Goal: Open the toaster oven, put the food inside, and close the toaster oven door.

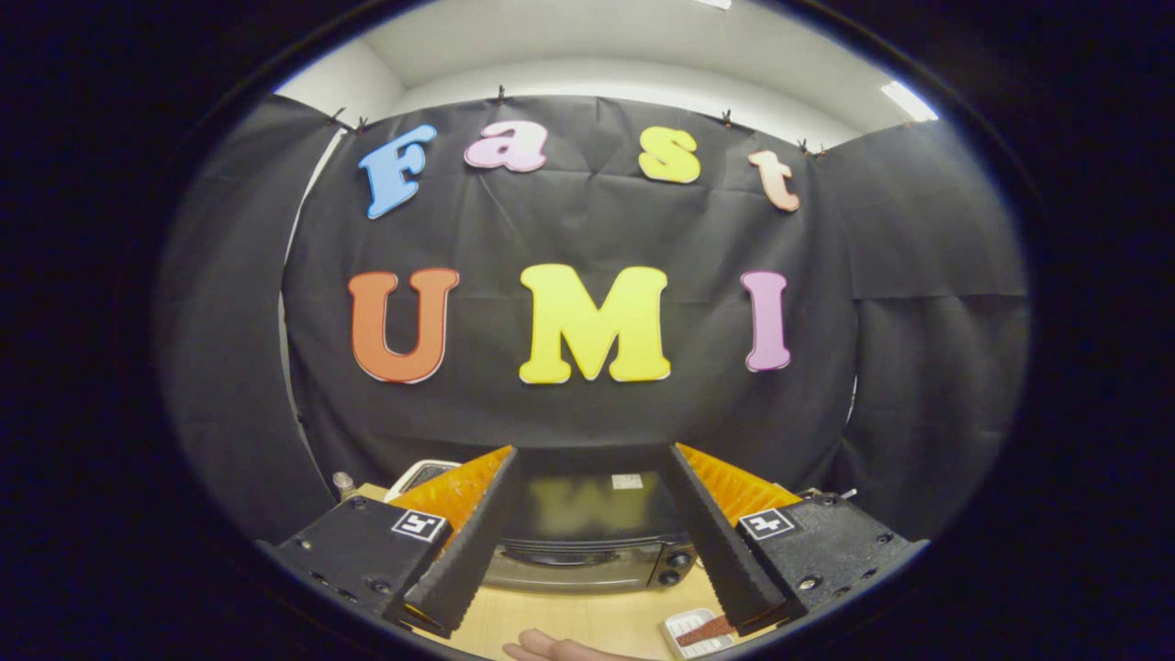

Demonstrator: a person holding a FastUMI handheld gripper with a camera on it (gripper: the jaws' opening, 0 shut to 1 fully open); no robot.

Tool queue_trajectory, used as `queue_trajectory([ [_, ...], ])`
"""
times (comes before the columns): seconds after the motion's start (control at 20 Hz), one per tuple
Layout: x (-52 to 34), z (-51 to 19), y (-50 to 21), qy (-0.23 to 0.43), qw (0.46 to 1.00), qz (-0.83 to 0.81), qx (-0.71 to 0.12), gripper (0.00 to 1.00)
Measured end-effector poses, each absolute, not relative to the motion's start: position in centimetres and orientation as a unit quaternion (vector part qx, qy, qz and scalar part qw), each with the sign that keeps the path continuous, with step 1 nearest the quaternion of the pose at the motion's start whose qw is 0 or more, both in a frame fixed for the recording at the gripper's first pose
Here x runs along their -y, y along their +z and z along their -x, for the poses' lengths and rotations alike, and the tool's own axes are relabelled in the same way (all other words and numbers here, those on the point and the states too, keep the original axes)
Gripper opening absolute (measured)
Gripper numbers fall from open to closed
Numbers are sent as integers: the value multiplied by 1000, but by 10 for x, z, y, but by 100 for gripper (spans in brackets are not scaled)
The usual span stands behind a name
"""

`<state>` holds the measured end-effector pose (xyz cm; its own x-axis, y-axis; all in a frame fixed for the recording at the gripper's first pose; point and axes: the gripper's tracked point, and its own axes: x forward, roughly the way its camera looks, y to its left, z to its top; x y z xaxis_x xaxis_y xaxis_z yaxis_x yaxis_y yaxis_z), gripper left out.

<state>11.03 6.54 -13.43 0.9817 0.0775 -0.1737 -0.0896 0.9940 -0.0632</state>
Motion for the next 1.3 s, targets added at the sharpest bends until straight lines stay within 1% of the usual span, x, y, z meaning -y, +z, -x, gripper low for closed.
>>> queue_trajectory([
  [0.2,-81,-149,-195,58,987,32,-146,100],
  [0.35,-80,-170,-242,50,979,51,-191,100],
  [0.75,-78,-196,-318,60,962,28,-267,100],
  [0.8,-77,-193,-322,61,960,30,-272,100],
  [1.05,-79,-191,-325,63,966,35,-249,100],
  [1.3,-73,-152,-327,51,967,41,-245,100],
])
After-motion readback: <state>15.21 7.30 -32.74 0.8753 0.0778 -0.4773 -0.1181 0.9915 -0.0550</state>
